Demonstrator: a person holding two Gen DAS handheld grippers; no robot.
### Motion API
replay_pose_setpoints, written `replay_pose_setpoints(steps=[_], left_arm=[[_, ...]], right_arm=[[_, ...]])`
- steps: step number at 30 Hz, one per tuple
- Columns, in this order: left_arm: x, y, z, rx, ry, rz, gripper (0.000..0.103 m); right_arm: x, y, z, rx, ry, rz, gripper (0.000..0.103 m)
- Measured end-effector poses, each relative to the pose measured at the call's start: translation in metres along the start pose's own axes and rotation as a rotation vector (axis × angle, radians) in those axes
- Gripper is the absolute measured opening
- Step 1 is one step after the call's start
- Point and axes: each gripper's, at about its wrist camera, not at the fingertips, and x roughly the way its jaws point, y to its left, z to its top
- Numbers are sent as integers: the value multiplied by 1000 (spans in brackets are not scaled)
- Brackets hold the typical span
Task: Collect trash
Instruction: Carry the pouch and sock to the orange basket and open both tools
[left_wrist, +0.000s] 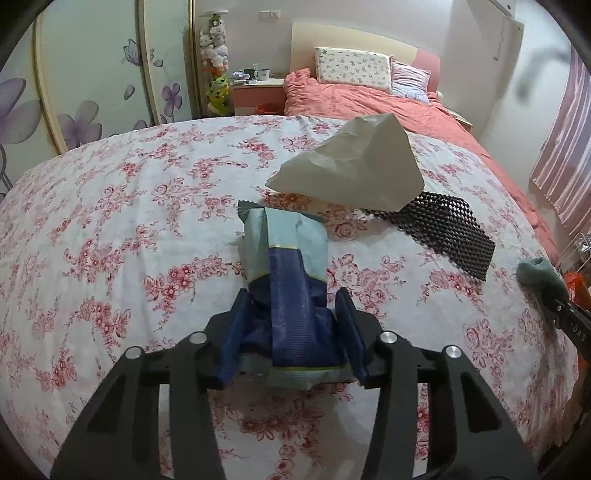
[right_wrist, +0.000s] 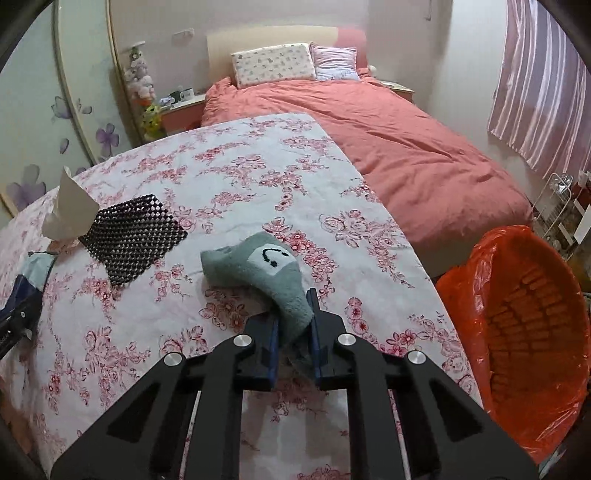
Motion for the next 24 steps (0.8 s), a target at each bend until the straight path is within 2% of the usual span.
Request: replay_pose_setpoints(steps=[3, 13, 18, 24], left_arm=[[-2, -2, -1, 10, -1, -2, 39], [-31, -6, 0, 21, -52, -26, 38], [-54, -24, 1, 48, -82, -53, 38], [-79, -59, 2, 92, -118, -125, 38]], right_arm=[[-2, -2, 0, 6, 2, 13, 13], [-33, -12, -5, 34, -43, 56, 13], [-51, -21, -4, 56, -76, 76, 13], [-77, -42, -2, 103, -124, 94, 13]])
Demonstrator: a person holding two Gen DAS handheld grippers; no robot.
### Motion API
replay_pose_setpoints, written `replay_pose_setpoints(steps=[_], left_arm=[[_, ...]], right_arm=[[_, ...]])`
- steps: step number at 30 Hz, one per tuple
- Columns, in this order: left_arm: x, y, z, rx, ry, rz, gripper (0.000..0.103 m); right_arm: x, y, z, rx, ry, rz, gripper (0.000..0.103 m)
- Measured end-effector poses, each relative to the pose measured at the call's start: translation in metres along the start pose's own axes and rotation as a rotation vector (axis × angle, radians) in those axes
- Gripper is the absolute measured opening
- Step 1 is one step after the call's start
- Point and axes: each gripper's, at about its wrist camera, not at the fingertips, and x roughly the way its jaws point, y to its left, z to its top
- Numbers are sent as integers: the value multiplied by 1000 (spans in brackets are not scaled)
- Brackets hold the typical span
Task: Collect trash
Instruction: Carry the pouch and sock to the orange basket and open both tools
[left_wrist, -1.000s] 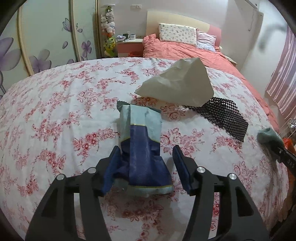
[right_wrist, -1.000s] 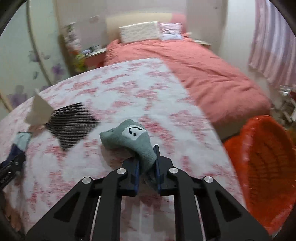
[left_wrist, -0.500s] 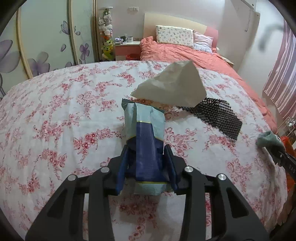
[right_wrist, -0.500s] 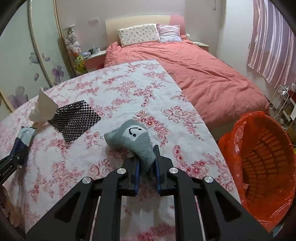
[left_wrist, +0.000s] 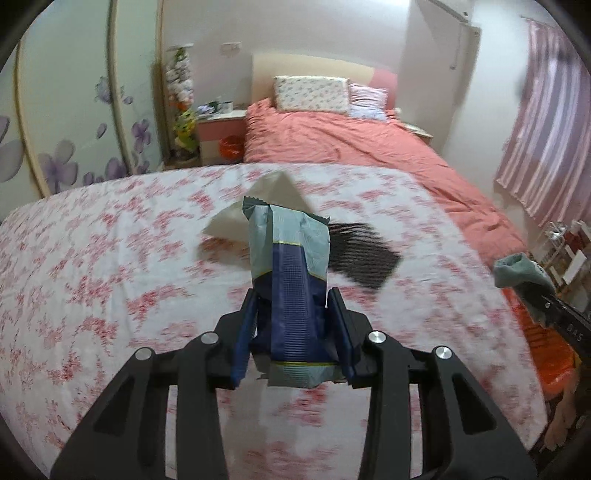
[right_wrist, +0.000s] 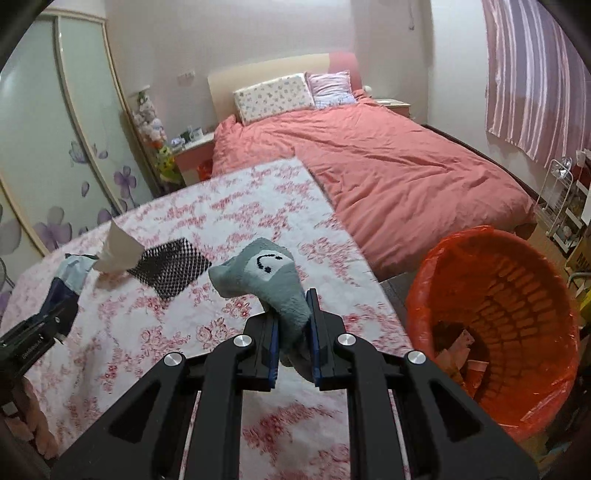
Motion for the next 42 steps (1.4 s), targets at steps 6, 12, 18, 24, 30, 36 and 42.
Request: replay_pose_setpoints(steps=[6, 12, 18, 24, 30, 36, 42], left_arm=[[-16, -48, 6, 57, -32, -86, 38], [-29, -97, 6, 110, -51, -182, 38], [-37, -147, 3, 162, -56, -282, 38], [-35, -204, -3, 229, -43, -378, 38], [-25, -256, -10, 286, -16, -455, 38], [-8, -301, -21, 345, 20, -512, 40], [27, -321, -35, 380, 95, -476, 56]], right_arm=[[-24, -21, 4, 53, -53, -3, 13], [-45, -50, 5, 120, -108, -36, 13], [-61, -84, -1, 189, -151, -84, 13], [-67, -119, -6, 264, -180, -139, 13], [-68, -145, -6, 321, -208, -170, 13], [-59, -175, -8, 380, -202, -183, 14], [-33, -201, -16, 424, -108, -156, 38]])
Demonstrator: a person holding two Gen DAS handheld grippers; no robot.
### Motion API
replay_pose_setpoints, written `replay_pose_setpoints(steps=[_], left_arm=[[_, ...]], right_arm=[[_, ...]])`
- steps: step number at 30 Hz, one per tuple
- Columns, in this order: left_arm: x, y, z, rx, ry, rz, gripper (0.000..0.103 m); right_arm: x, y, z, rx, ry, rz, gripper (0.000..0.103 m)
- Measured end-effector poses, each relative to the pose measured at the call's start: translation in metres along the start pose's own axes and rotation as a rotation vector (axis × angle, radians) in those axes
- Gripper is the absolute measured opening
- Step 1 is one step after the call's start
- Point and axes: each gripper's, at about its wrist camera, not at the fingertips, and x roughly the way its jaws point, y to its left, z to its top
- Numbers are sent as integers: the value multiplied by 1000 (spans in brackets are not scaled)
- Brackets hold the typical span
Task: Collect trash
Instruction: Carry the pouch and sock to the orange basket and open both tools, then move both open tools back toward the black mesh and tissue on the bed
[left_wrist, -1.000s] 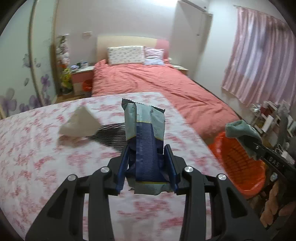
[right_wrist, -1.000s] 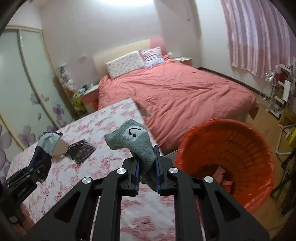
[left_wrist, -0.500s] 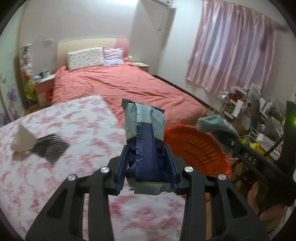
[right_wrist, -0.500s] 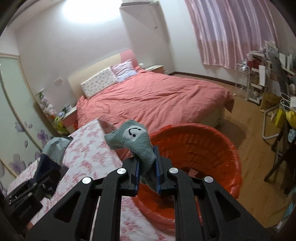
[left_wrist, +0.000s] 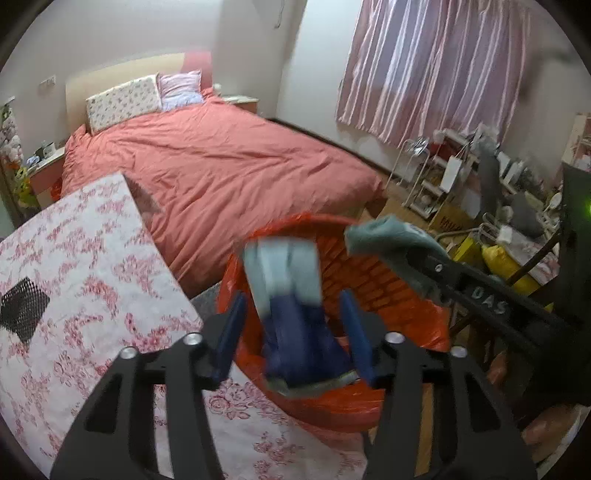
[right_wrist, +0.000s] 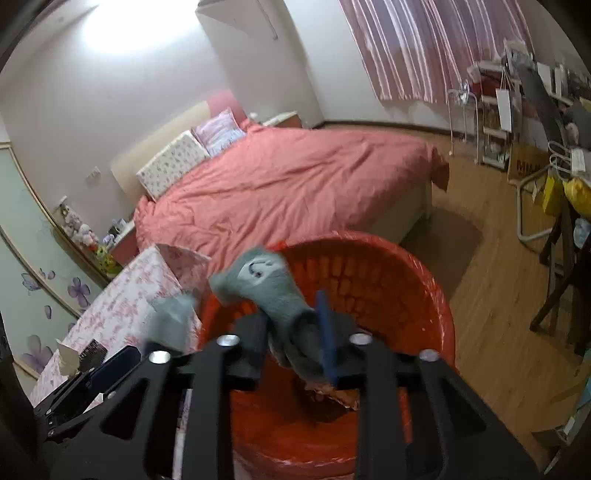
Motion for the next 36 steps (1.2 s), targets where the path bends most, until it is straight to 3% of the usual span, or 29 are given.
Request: replay_pose_setpoints(steps=[2, 4, 13, 21, 28, 36], left_arm=[[7, 7, -5, -11, 19, 14, 57], [8, 13, -8, -18, 28, 30, 58], [-6, 52, -20, -51, 22, 135, 63], [-33, 100, -35, -82, 3, 272, 66], [-61, 168, -53, -157, -15, 418, 74], [-102, 270, -66, -294, -70, 649, 96]], right_arm=[[2, -5, -3, 3, 9, -5, 52], [2, -6, -6, 0, 11, -13, 56], [-4, 7, -7, -45, 14, -22, 59], [-7, 37, -16, -125, 20, -12, 59], [-8, 70, -27, -203, 36, 15, 61], [3, 118, -52, -309, 94, 74, 62]])
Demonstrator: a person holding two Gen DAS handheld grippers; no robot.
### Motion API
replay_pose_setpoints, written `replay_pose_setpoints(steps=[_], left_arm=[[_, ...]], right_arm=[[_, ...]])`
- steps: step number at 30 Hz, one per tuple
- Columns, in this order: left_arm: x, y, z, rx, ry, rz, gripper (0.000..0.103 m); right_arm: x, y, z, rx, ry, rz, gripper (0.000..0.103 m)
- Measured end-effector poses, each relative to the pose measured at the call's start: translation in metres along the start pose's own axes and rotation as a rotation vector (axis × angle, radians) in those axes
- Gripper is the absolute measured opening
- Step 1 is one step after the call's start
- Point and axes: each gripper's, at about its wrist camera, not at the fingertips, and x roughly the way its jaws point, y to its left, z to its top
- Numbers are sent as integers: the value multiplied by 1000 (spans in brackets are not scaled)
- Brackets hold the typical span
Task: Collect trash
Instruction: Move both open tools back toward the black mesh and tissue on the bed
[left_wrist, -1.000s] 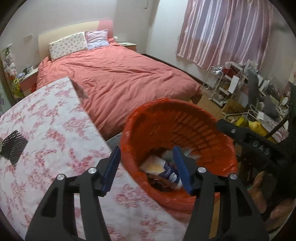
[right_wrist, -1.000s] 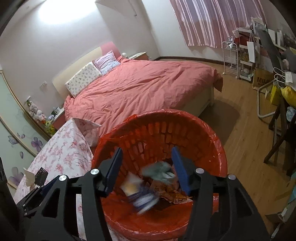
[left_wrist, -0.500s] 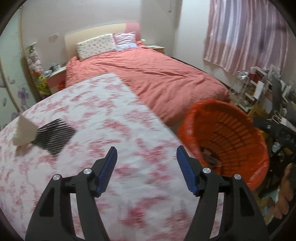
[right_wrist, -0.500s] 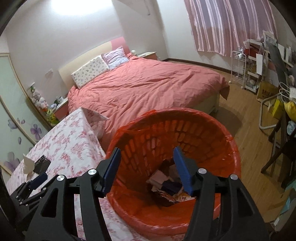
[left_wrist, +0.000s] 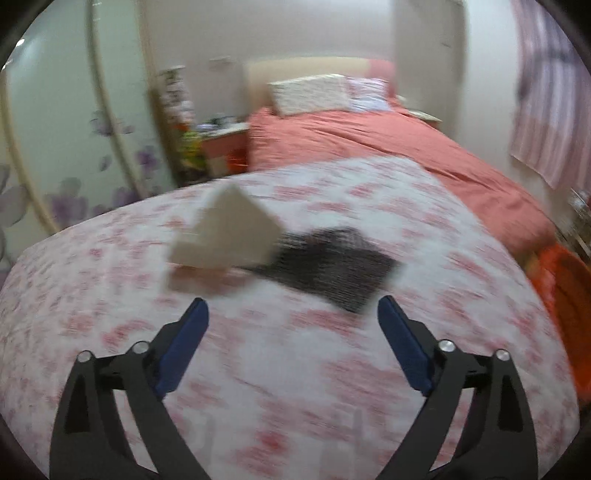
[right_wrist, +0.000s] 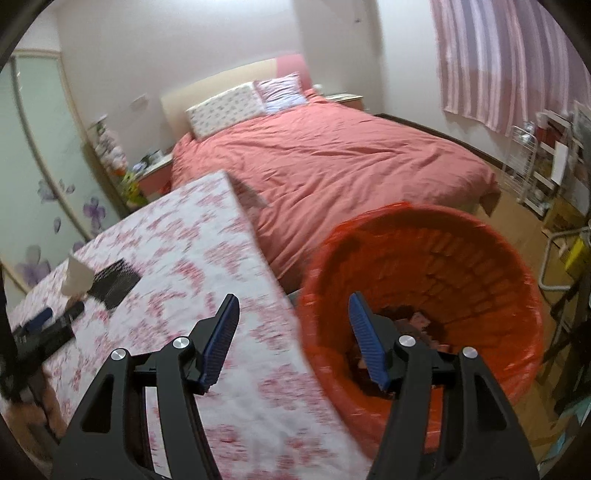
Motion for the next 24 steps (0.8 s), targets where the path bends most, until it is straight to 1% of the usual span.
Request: replay_pose_setpoints(steps=[2, 3, 5, 8, 11, 13, 17, 19, 20, 21, 23, 24], left_arm=[[11, 25, 8, -50, -5, 37, 98], [16, 33, 11, -67, 0, 40, 99], [32, 50, 20, -105, 22, 37, 99], [48, 62, 30, -136, 42, 22, 99], [70, 66, 41, -136, 78, 0, 99], [83, 65, 44, -127, 99, 11, 99], [97, 64, 48, -95, 107, 38, 99], [103, 65, 51, -76, 98, 31, 99], [103, 67, 50, -71, 95, 25, 98], [104, 67, 51, -64, 97, 9, 91], [108, 68, 51, -55, 109, -15, 86], [110, 69, 51, -53, 107, -20, 81]], right_arm=[[4, 12, -2, -22, 12, 12, 62], [8, 20, -3, -40, 22, 23, 62], [13, 32, -3, -61, 33, 33, 62], [22, 52, -4, -92, 51, 55, 62], [31, 69, -4, -110, 64, 75, 62], [38, 81, -3, -126, 76, 94, 62], [51, 105, -4, -165, 100, 121, 62], [55, 114, -6, -186, 111, 130, 62], [56, 118, -8, -197, 117, 134, 62], [58, 122, -9, -203, 120, 136, 62], [60, 127, -13, -220, 131, 138, 62], [61, 128, -14, -223, 134, 138, 62]])
